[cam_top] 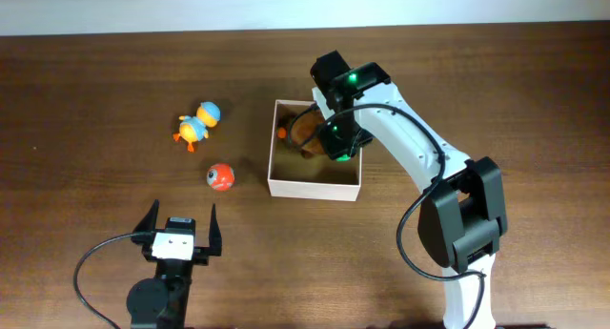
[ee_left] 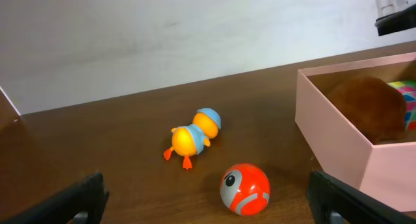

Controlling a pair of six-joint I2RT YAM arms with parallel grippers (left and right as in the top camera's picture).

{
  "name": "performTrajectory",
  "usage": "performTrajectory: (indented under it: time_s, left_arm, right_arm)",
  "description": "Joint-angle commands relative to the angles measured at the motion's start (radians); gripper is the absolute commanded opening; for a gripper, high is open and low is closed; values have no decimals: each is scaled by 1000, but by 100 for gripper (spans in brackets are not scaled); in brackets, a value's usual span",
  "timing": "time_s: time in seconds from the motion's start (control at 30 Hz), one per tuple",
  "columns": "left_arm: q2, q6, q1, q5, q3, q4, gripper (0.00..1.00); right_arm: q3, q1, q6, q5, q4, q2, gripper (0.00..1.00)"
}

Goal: Pack container
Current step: 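Lower the green ball into the box and open the right gripper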

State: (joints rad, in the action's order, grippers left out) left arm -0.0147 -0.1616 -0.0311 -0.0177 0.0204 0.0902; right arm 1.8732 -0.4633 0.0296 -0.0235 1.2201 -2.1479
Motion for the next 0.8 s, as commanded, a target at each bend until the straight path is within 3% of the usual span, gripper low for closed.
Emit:
performTrajectory:
  time_s: [0.0, 0.4, 0.77]
  left_arm:
    - [9, -12, -3, 11, -6, 1, 99]
    - [9, -12, -3, 11, -6, 1, 99]
    - [9, -12, -3, 11, -6, 1, 99]
  right_arm:
    - [-24, 6, 0, 10, -8, 13, 40]
    - [-31, 6, 0, 10, -13, 13, 40]
    - [-31, 6, 0, 10, -14, 13, 47]
